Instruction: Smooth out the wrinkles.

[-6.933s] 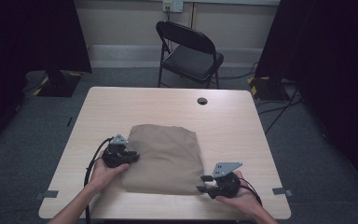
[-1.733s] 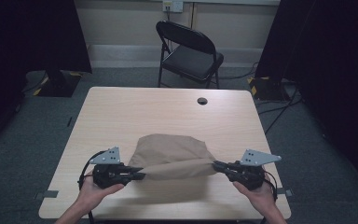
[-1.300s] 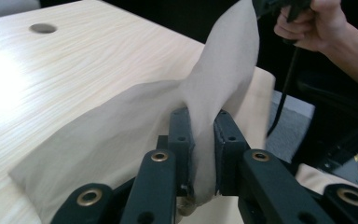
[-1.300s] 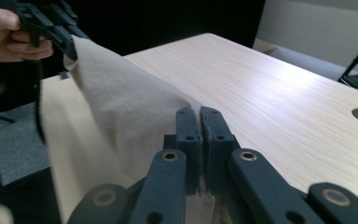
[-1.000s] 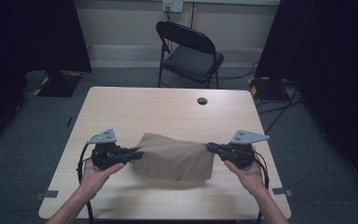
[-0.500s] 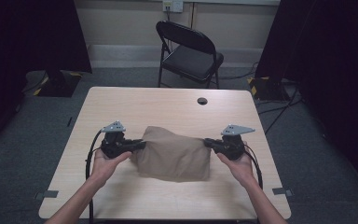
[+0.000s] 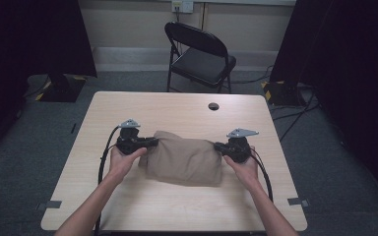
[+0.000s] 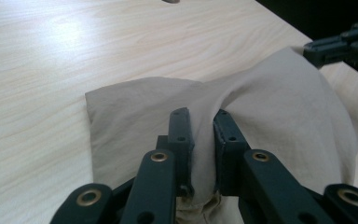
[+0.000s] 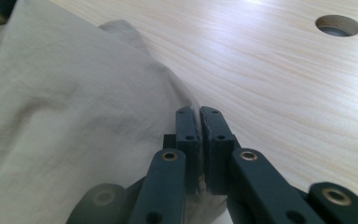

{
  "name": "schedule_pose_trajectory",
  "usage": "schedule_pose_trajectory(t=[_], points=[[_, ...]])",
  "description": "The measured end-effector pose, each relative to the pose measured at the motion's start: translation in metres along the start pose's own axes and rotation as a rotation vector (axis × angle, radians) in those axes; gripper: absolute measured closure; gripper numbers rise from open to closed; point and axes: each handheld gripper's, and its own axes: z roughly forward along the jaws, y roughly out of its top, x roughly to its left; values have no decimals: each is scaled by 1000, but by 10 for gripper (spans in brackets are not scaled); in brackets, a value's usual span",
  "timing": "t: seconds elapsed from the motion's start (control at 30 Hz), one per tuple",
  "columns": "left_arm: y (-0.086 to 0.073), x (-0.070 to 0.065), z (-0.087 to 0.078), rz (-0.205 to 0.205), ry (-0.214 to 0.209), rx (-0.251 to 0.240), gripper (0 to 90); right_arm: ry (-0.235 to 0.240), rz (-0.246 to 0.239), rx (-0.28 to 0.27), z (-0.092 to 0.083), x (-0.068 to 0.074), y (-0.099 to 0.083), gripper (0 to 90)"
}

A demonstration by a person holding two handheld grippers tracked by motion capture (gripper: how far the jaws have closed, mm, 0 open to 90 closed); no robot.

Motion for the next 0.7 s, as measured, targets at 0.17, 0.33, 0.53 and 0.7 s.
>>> schedule_pose_trajectory(t=[0.17,0.33,0.53,0.7], points=[[2,14,21,-27,35,1,799,-47,26,-1,13,-5,1,864],[1,20,35,-29,60,0,798,-85,48,5,26,-10,0,863],[-2,31,51,-68,88,0,796,-130,78,30,48,-15,-7,860],[-6,36,60,-39,131,40,797,-128,104,31,54,-20,-10,858]])
